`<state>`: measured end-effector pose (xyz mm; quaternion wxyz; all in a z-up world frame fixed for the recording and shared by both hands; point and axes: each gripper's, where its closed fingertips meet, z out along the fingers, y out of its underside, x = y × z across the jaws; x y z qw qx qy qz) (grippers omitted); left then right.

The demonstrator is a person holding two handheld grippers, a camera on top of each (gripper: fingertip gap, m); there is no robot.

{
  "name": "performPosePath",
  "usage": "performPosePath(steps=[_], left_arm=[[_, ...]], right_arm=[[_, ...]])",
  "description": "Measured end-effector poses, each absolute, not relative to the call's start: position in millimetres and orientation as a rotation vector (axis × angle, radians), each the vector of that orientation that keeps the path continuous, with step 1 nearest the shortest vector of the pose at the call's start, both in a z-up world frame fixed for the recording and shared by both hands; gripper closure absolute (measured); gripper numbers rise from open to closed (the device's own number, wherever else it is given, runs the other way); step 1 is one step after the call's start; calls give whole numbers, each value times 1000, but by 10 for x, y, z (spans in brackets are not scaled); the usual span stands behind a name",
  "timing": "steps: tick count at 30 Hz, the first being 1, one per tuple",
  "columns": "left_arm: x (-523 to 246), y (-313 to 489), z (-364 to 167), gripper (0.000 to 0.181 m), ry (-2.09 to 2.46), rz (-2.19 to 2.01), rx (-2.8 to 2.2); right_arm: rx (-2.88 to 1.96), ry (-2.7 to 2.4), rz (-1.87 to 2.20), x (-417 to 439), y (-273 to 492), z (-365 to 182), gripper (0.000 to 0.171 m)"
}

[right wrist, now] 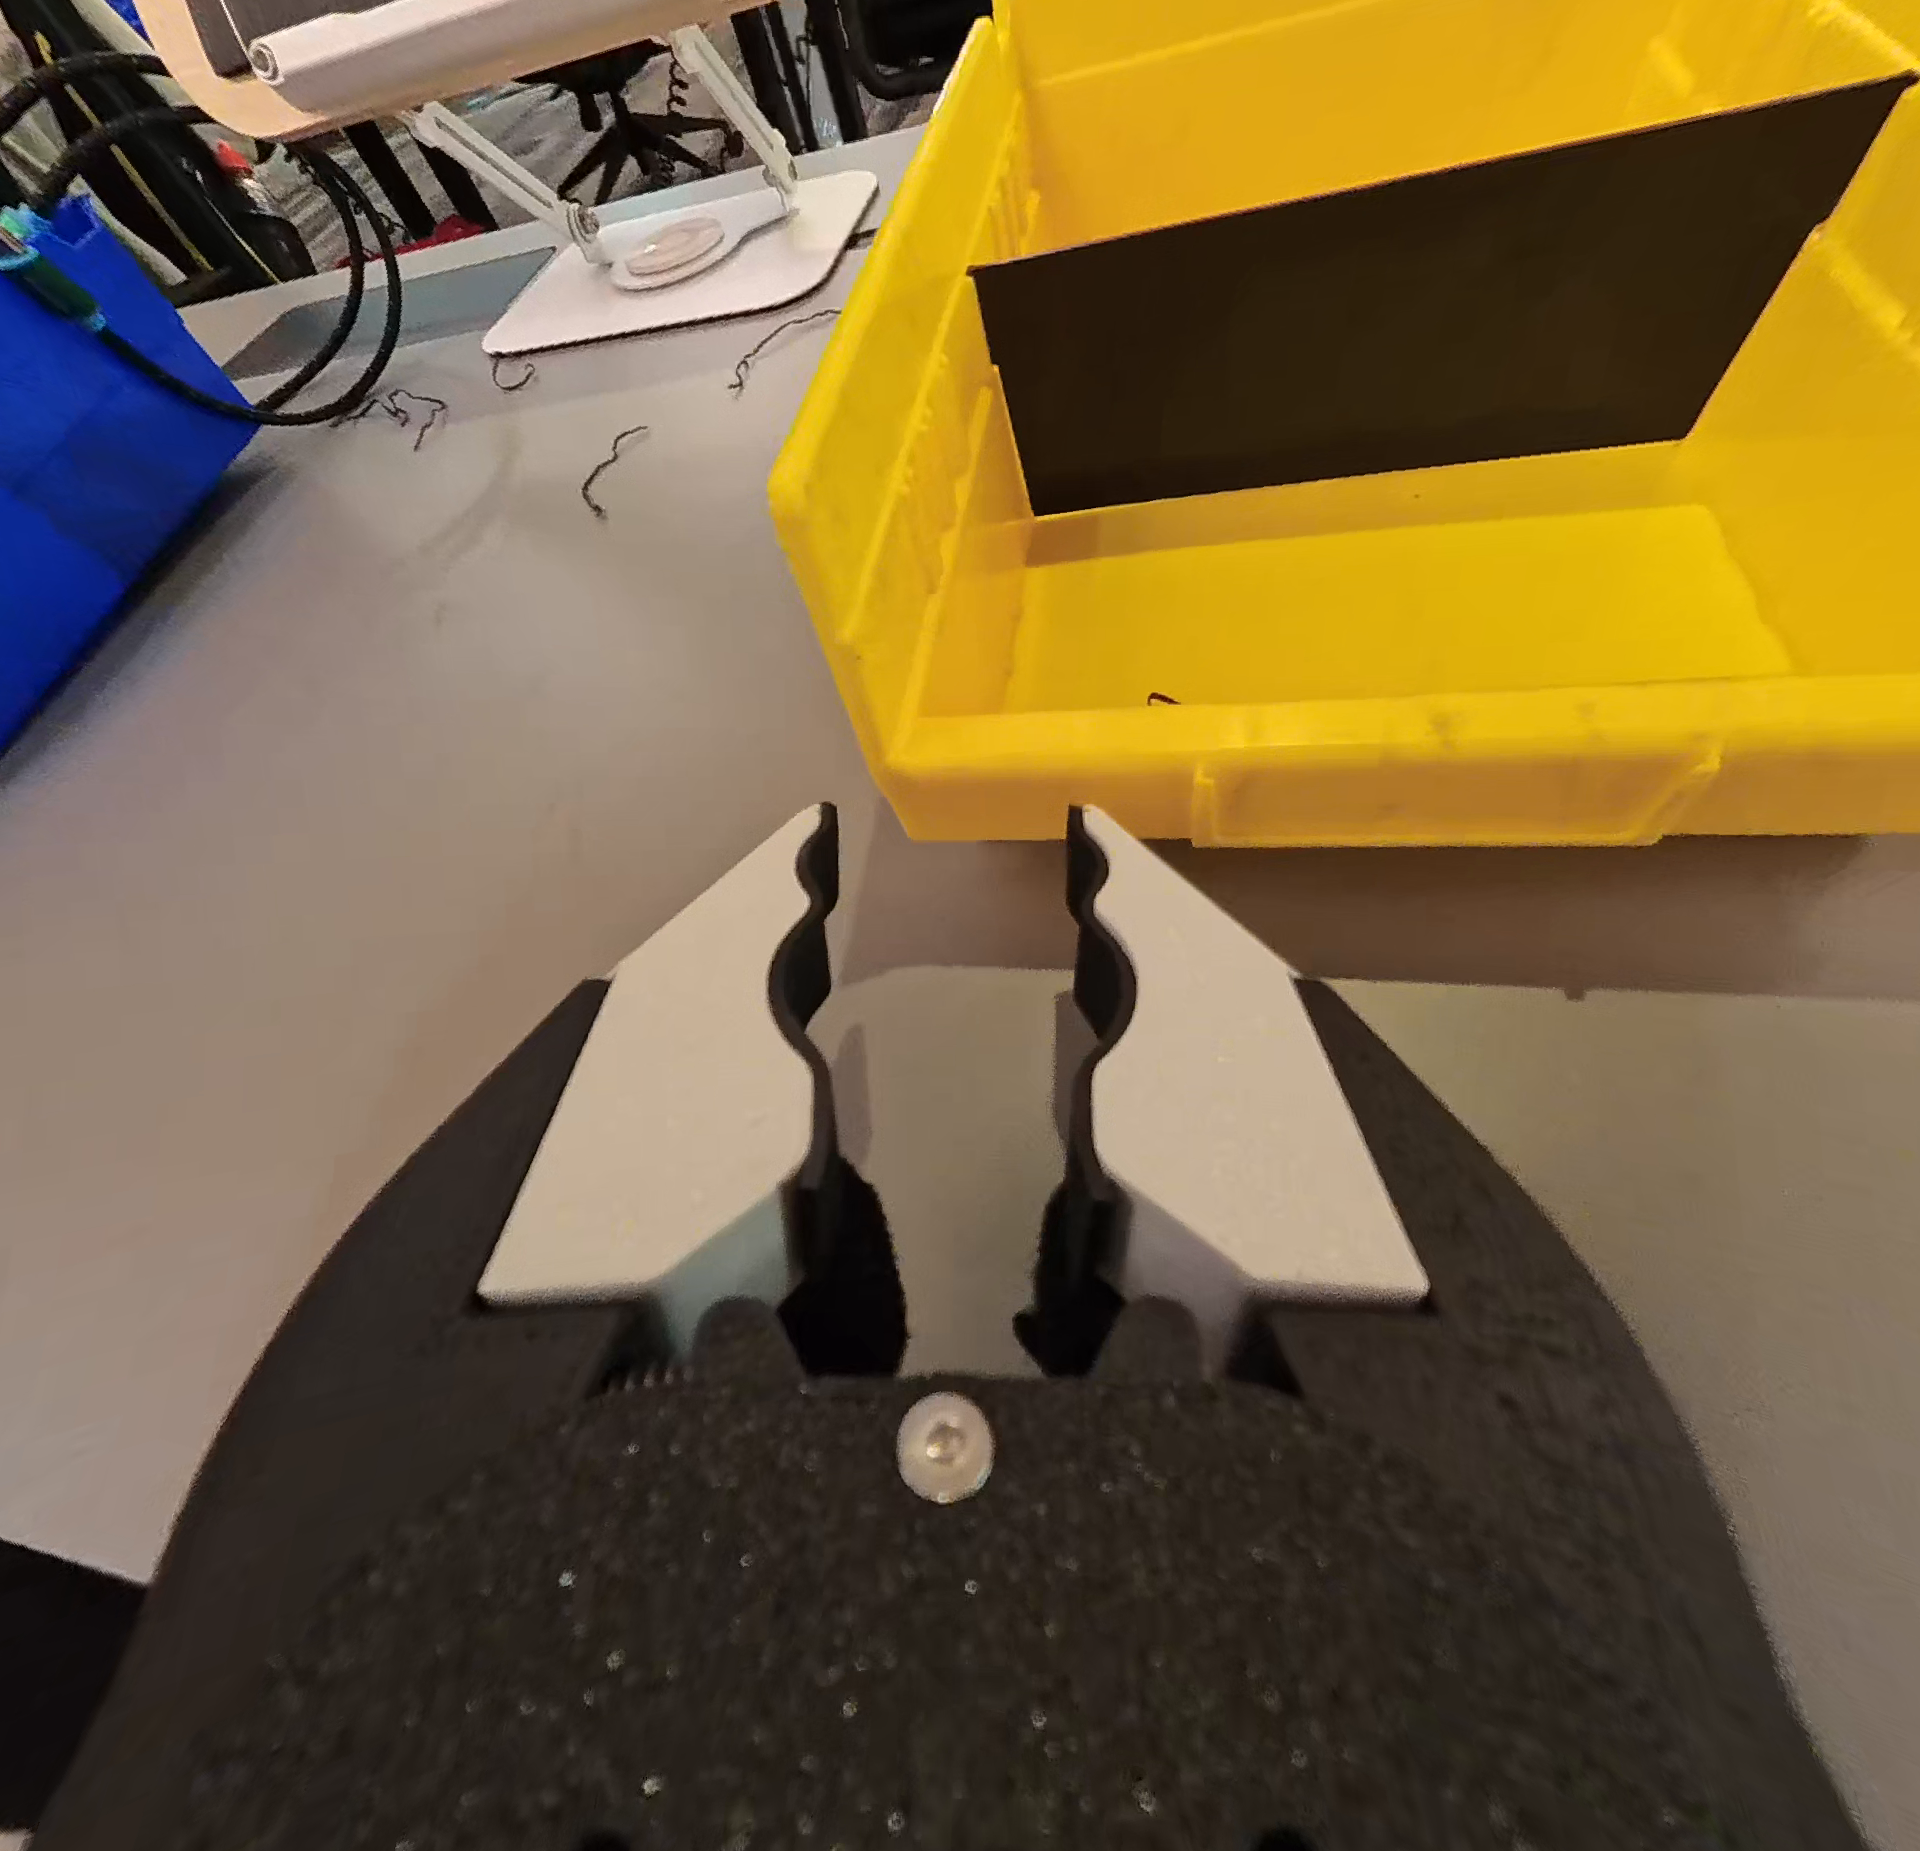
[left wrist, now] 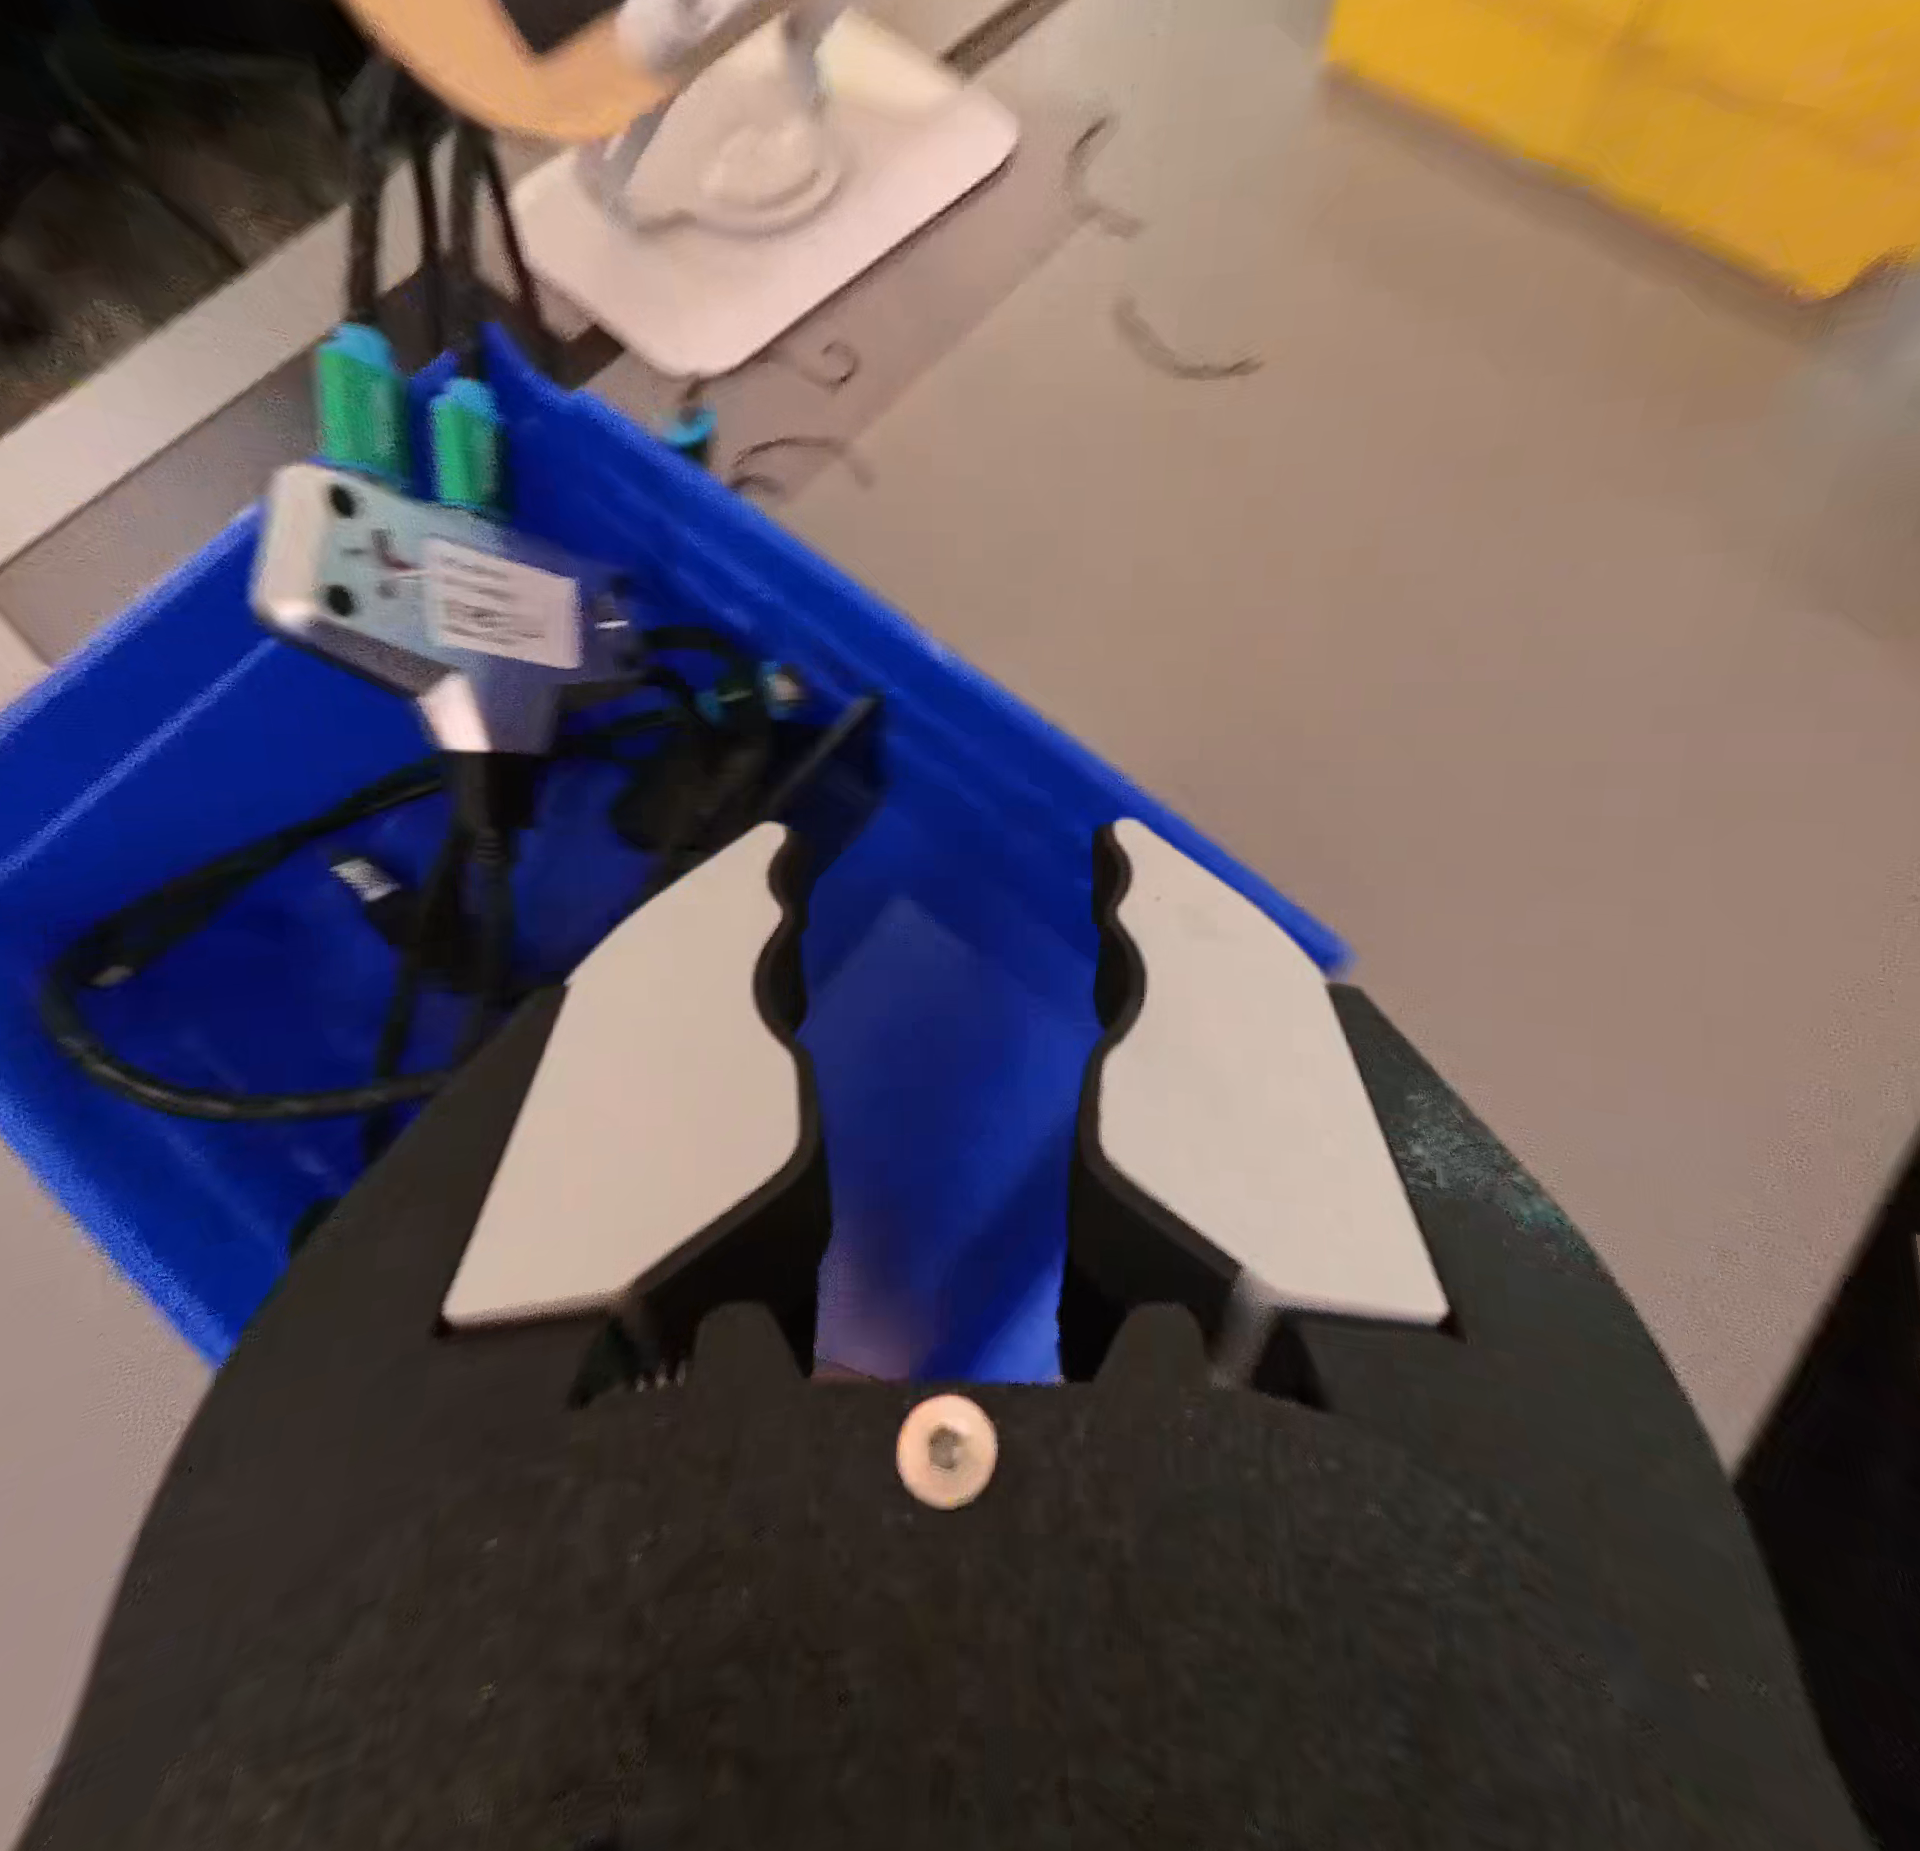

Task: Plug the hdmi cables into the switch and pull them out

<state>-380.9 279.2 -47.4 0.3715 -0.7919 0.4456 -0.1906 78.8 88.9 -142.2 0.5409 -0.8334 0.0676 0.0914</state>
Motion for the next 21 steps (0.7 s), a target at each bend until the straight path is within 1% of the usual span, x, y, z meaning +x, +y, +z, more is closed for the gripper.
performPosePath(steps=[4,6,8,11,13,14,18,20,21], left_arm=[[-3962,3721,-744,114,1234,-263,-2222],[-4042,4034,-891,105,1308,-161,-2312],[-4038,4180,-965,103,1391,-156,-2378],[-3922,4262,-979,113,1485,-236,-2416],[-3872,4311,-1013,127,1513,-253,-2439],[-3888,4349,-1042,139,1537,-217,-2443],[-3865,4322,-1035,152,1558,-311,-2473],[-3898,4314,-950,159,1570,-272,-2435],[-3932,4309,-881,159,1581,-232,-2409]], right_arm=[[-1988,154,217,780,871,-1431,128],[-1994,157,215,789,862,-1447,128],[-2004,158,224,787,848,-1471,128],[-2020,162,228,795,812,-1513,128],[-2028,163,223,807,789,-1529,128],[-2030,164,222,812,779,-1533,128],[-2035,171,228,821,760,-1540,129],[-2036,171,235,811,759,-1540,129],[-2038,170,237,806,760,-1543,129]])
